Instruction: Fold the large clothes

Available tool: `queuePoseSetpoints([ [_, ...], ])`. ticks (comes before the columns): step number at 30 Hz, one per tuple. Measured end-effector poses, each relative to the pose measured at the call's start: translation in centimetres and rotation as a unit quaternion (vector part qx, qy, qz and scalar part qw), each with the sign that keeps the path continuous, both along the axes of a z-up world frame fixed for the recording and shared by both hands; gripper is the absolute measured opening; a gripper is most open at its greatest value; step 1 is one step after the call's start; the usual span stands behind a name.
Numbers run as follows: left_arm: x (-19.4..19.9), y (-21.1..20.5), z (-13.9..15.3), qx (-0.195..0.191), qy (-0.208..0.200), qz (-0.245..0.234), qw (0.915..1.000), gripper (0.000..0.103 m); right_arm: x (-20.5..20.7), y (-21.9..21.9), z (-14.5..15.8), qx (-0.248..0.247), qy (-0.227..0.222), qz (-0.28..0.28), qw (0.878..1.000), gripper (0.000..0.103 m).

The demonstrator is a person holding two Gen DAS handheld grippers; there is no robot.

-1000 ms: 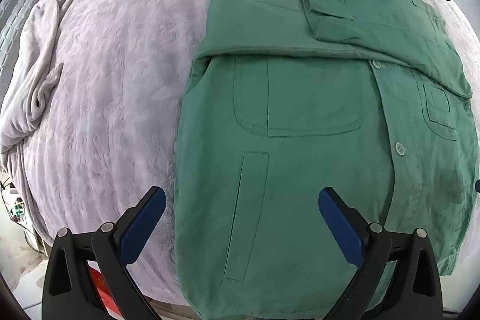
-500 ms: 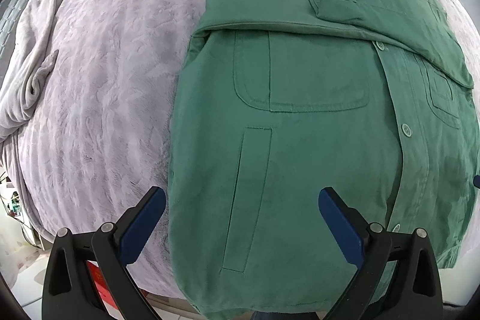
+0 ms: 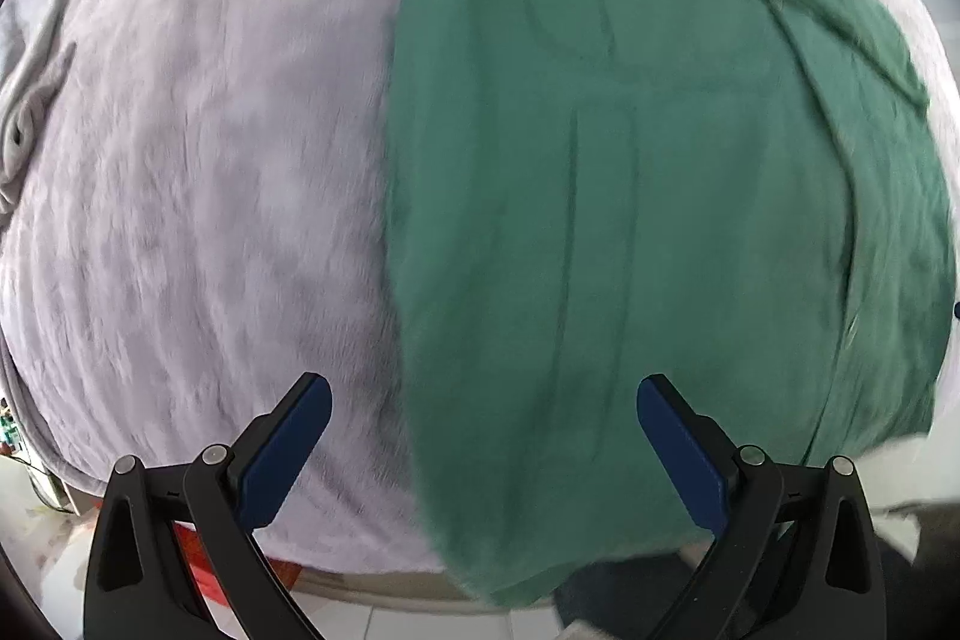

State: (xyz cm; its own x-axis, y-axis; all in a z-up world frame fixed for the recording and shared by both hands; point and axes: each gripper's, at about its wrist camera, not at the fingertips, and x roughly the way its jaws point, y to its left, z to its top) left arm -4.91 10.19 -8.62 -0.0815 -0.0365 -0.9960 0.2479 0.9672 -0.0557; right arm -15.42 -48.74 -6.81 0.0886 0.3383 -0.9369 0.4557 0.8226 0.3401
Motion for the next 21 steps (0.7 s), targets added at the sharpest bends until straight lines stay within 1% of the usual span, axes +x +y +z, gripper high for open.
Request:
queuePoseSetpoints([
  [2,-1.1,0.7,-0.9,-0.011,0.027,0.000,0.9996,0.102,-1.6,-0.5,-1.1,0.019,0.017,-0.003,1.000,0.090],
  [4,-2.4,0.9,-1.8,-0.030,0.056,0.004,0.9980,0.102,-3.2,-0.4,-2.6,0.058,0.036,-0.001,0.998,0.090],
  [5,-2.9,0.9,-2.0,-0.035,0.064,0.005,0.9973,0.102,-3.7,-0.1,-3.2,0.073,0.043,0.001,0.996,0.090],
  [9,-4.6,-0.3,-2.6,-0.058,0.087,0.001,0.9945,0.102,-4.6,1.5,-4.7,0.101,0.060,0.014,0.993,0.090],
  [11,-5.0,-1.1,-2.9,-0.062,0.087,-0.006,0.9942,0.102,-4.3,2.3,-4.5,0.125,0.054,0.021,0.991,0.090],
  [13,-5.2,-1.8,-3.2,-0.059,0.087,-0.009,0.9944,0.102,-3.6,3.2,-4.0,0.169,0.028,0.027,0.985,0.090],
  [15,-5.3,-1.9,-3.4,-0.056,0.085,-0.002,0.9948,0.102,-3.1,3.7,-3.7,0.211,0.006,0.022,0.977,0.090],
  [17,-5.7,-2.0,-3.1,-0.052,0.080,0.001,0.9955,0.102,-2.9,4.0,-3.9,0.211,0.009,0.024,0.977,0.090],
  [18,-5.9,-2.0,-3.0,-0.046,0.076,0.000,0.9961,0.095,-2.9,4.2,-4.3,0.201,0.017,0.027,0.979,0.090],
  [19,-5.8,-1.9,-3.0,-0.036,0.072,-0.004,0.9968,0.079,-3.0,4.3,-4.8,0.192,0.028,0.027,0.981,0.090],
  [20,-5.9,-1.8,-2.8,-0.028,0.069,-0.009,0.9972,0.071,-3.2,4.3,-5.3,0.186,0.040,0.024,0.981,0.090],
  [21,-5.8,-1.6,-2.5,-0.026,0.068,-0.009,0.9973,0.054,-3.3,4.3,-5.6,0.182,0.050,0.019,0.982,0.089],
])
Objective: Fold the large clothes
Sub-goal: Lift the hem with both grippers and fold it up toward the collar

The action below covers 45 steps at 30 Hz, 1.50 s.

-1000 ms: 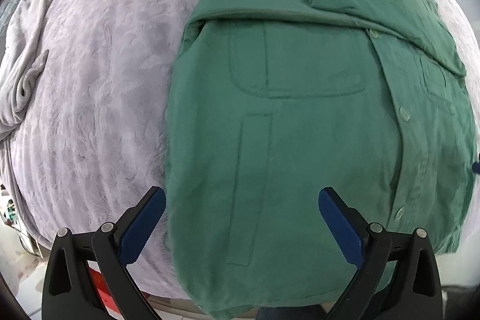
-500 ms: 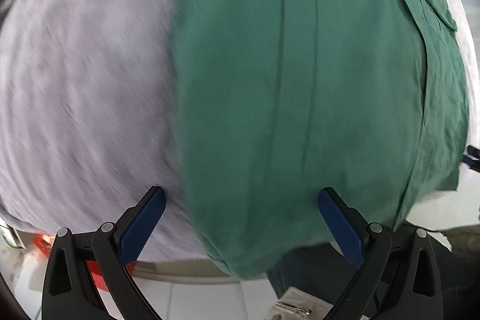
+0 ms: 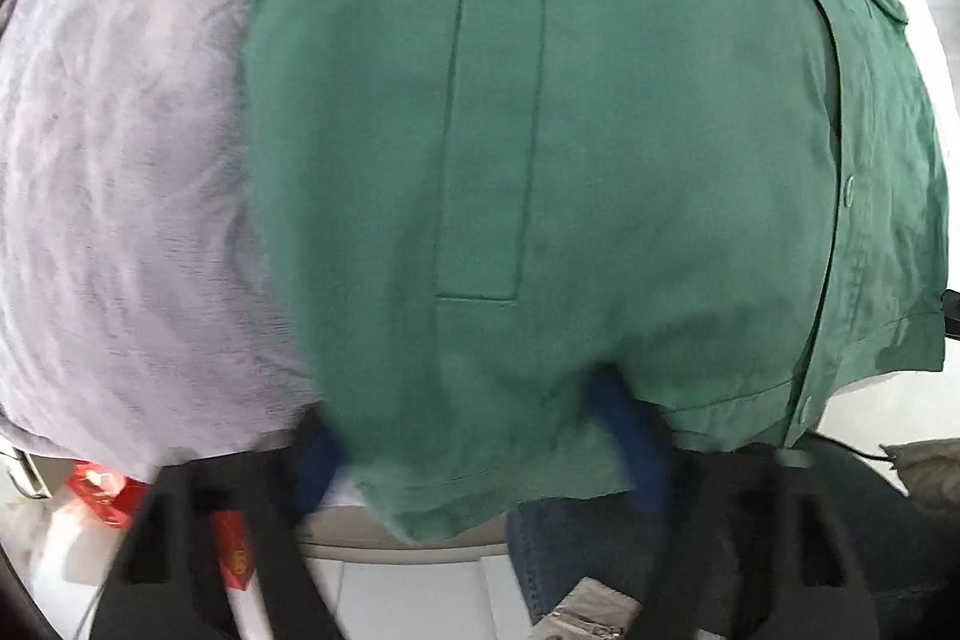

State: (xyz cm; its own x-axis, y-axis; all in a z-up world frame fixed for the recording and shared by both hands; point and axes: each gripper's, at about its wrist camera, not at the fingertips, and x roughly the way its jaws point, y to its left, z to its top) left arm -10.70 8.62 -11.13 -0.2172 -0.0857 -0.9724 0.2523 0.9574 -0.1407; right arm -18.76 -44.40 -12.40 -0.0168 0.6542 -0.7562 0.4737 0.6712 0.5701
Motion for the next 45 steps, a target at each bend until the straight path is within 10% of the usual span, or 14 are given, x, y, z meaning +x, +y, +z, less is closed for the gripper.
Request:
queuePoseSetpoints([
  [1,0.1,0.2,0.4,-0.004,0.000,0.003,1.0000,0.030,0.0,-0.1,0.0,-0.005,0.007,-0.001,1.000,0.085],
  [3,0.4,0.9,1.5,-0.027,0.003,0.011,0.9996,0.014,-0.1,0.2,-0.1,-0.020,0.018,0.008,1.000,0.025],
  [4,0.6,1.2,2.1,-0.044,0.007,0.017,0.9988,0.012,0.0,0.2,0.2,-0.018,0.014,0.008,1.000,0.013],
  [13,5.3,3.9,9.2,-0.207,-0.019,0.103,0.9727,0.011,3.9,-2.7,7.4,0.119,-0.151,-0.110,0.975,0.013],
  [22,21.0,5.4,12.8,-0.271,-0.151,0.162,0.9367,0.011,17.8,-6.1,12.0,0.129,-0.265,-0.171,0.940,0.013],
  [30,33.4,0.1,6.0,-0.194,-0.193,0.161,0.9484,0.011,30.4,-8.8,4.9,0.091,-0.220,-0.254,0.937,0.014],
  [36,35.0,-1.4,1.5,-0.149,-0.180,0.159,0.9593,0.012,32.2,-9.2,0.1,0.075,-0.185,-0.264,0.944,0.020],
  [39,34.7,-0.4,2.3,-0.150,-0.179,0.162,0.9587,0.028,31.3,-9.5,0.3,0.097,-0.194,-0.270,0.938,0.036],
  [42,33.6,0.8,5.4,-0.107,-0.246,0.157,0.9507,0.097,30.7,-10.4,2.3,0.122,-0.237,-0.280,0.922,0.072],
  [45,32.9,1.9,8.0,-0.101,-0.285,0.155,0.9403,0.101,31.5,-11.6,4.6,0.118,-0.272,-0.284,0.912,0.072],
])
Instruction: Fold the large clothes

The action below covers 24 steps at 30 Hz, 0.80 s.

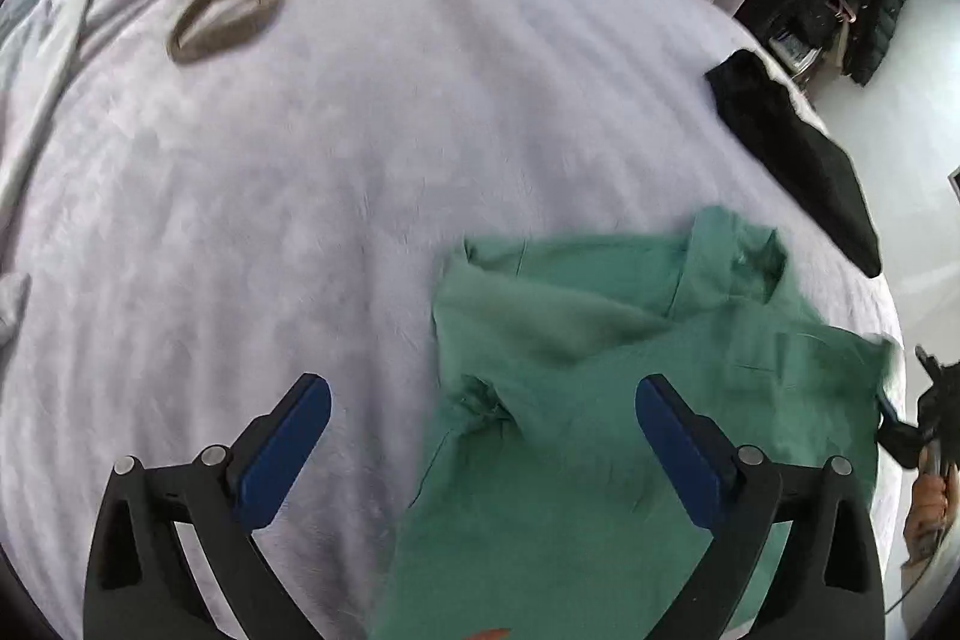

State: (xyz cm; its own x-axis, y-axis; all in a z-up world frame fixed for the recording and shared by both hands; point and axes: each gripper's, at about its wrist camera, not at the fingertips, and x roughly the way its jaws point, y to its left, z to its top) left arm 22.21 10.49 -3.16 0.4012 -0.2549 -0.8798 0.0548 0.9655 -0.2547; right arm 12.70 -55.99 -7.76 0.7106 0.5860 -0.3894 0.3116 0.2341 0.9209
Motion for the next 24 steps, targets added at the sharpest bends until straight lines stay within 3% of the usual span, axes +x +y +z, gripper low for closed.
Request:
queuePoseSetpoints([
  [5,-1.1,-1.9,0.0,0.027,0.003,-0.046,0.9986,0.101,0.4,0.4,3.6,-0.133,0.027,0.011,0.991,0.072],
  [7,-1.0,-3.3,-0.9,0.038,0.003,-0.061,0.9974,0.101,0.7,1.3,4.5,-0.235,0.055,0.037,0.970,0.072],
  [10,0.8,-4.9,-2.0,0.060,-0.008,-0.058,0.9965,0.101,1.9,2.7,4.8,-0.361,0.080,0.079,0.926,0.072],
  [12,2.7,-5.3,-2.9,0.076,-0.015,-0.048,0.9959,0.101,2.6,2.7,3.9,-0.385,0.093,0.104,0.913,0.072],
  [14,4.7,-5.6,-4.4,0.085,-0.003,-0.039,0.9956,0.101,3.3,2.4,2.0,-0.386,0.117,0.116,0.908,0.072],
  [16,6.1,-5.8,-5.7,0.083,0.016,-0.036,0.9958,0.099,3.8,2.5,0.7,-0.380,0.133,0.127,0.907,0.064],
  [17,6.5,-5.9,-6.3,0.079,0.024,-0.039,0.9959,0.091,3.9,2.7,0.2,-0.377,0.140,0.137,0.905,0.045],
  [18,6.7,-6.1,-6.6,0.076,0.033,-0.046,0.9955,0.056,3.8,3.1,0.0,-0.378,0.143,0.145,0.903,0.015],
  [19,6.8,-6.3,-7.0,0.072,0.045,-0.055,0.9949,0.019,3.7,3.7,0.1,-0.389,0.144,0.154,0.897,0.005],
  [21,6.3,-6.3,-6.7,0.080,0.037,-0.052,0.9947,0.015,3.4,4.9,1.6,-0.423,0.124,0.157,0.884,0.005],
  [24,5.0,-5.6,-5.3,0.082,0.006,-0.049,0.9954,0.011,2.9,5.8,5.3,-0.442,0.054,0.154,0.882,0.005],
])
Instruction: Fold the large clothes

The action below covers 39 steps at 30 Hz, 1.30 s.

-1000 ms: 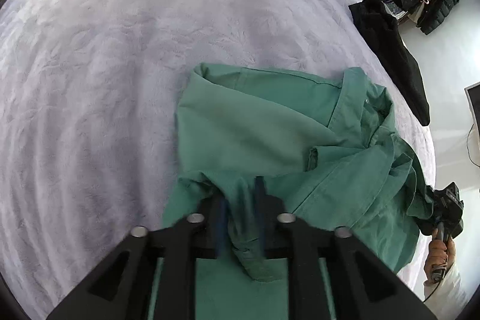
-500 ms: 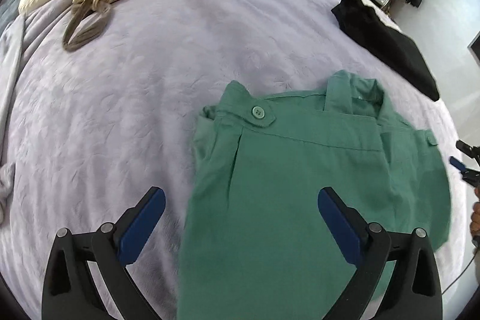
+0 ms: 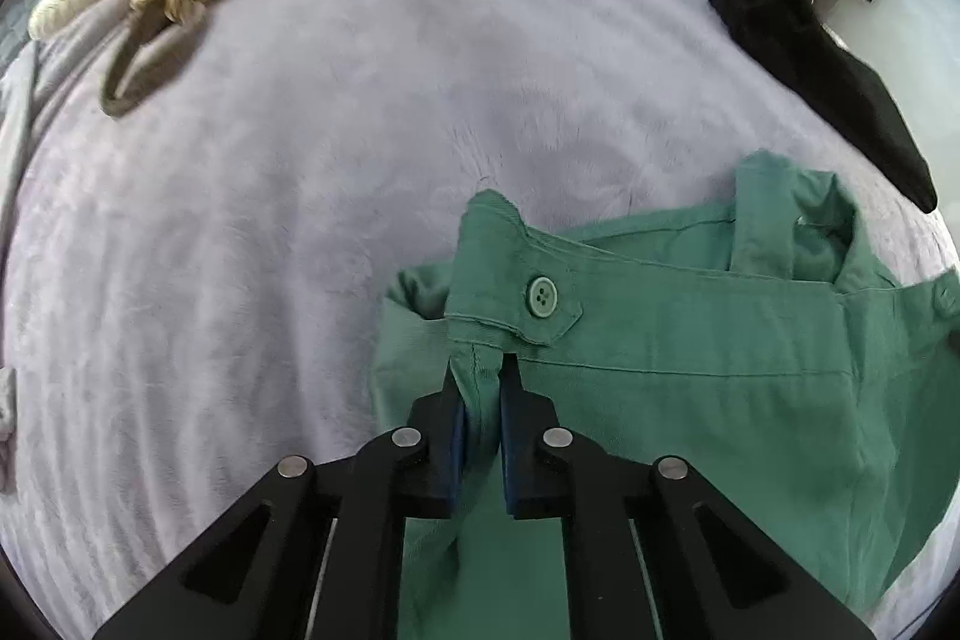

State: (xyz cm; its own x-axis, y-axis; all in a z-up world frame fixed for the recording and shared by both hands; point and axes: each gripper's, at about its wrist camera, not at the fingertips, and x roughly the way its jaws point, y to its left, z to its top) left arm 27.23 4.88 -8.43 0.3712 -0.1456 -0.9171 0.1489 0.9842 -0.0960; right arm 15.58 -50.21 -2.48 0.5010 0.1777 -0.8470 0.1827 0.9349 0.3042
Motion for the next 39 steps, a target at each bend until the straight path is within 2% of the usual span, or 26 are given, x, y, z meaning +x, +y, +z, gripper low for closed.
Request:
queuePoseSetpoints([
  [2,-0.1,0.5,0.0,-0.004,-0.001,0.004,1.0000,0.011,0.5,-0.4,0.7,-0.011,-0.011,0.004,1.000,0.004],
  [3,0.0,0.7,-0.5,-0.003,0.005,0.009,0.9999,0.011,1.0,-1.0,0.1,-0.011,-0.001,-0.003,1.000,0.004],
  [7,0.2,0.2,-2.8,0.006,0.019,0.016,0.9997,0.011,1.4,-3.1,-5.9,-0.001,0.071,-0.037,0.997,0.005],
  [9,0.1,0.1,-2.9,0.006,0.015,0.019,0.9997,0.014,0.6,-3.5,-7.5,0.000,0.079,-0.041,0.996,0.005],
  [10,-0.2,0.3,-2.6,0.008,0.010,0.024,0.9996,0.024,0.0,-3.9,-7.4,0.010,0.071,-0.053,0.996,0.006],
  [11,-0.5,0.6,-2.2,0.020,0.008,0.033,0.9992,0.032,-0.4,-4.3,-7.1,0.017,0.071,-0.068,0.995,0.012],
  [12,-0.9,1.0,-1.6,0.030,0.003,0.041,0.9987,0.047,-1.0,-4.8,-6.7,0.020,0.075,-0.084,0.993,0.026],
  [14,-2.1,2.1,0.1,0.032,-0.010,0.048,0.9983,0.050,-2.7,-5.5,-4.6,0.016,0.075,-0.120,0.990,0.037],
  [17,-4.5,3.1,2.8,0.016,-0.017,0.030,0.9993,0.050,-5.4,-4.3,-1.2,0.001,0.050,-0.106,0.993,0.034],
  [19,-6.3,2.7,4.0,0.018,-0.020,0.007,0.9996,0.050,-7.0,-1.3,0.7,-0.002,0.034,-0.058,0.998,0.023],
  [21,-8.0,1.7,4.6,0.021,-0.020,-0.015,0.9994,0.050,-8.0,2.1,1.3,0.012,0.026,-0.009,1.000,0.020],
  [25,-11.2,-0.5,3.0,-0.006,0.005,-0.026,0.9996,0.050,-9.0,10.2,-0.7,0.056,0.039,0.074,0.995,0.020],
  [28,-13.1,-1.8,0.3,0.015,0.024,-0.030,0.9992,0.050,-9.7,14.9,-4.0,0.042,0.066,0.118,0.990,0.020],
  [30,-14.3,-1.8,-1.8,0.030,0.030,-0.039,0.9983,0.050,-10.3,16.1,-5.6,0.009,0.078,0.131,0.988,0.017],
  [32,-15.3,-1.0,-2.3,0.013,0.023,-0.058,0.9980,0.050,-11.1,15.0,-6.3,0.006,0.086,0.127,0.988,0.017],
  [34,-15.7,-0.2,-2.1,0.002,0.021,-0.069,0.9974,0.050,-12.2,12.2,-5.7,-0.022,0.092,0.109,0.990,0.015],
  [38,-15.9,0.6,-1.0,0.021,0.021,-0.067,0.9973,0.050,-14.0,6.1,-5.1,-0.107,0.119,0.049,0.986,0.013],
  [39,-16.0,0.9,-0.7,0.026,0.019,-0.061,0.9976,0.050,-14.5,4.2,-5.3,-0.122,0.129,0.027,0.984,0.009],
])
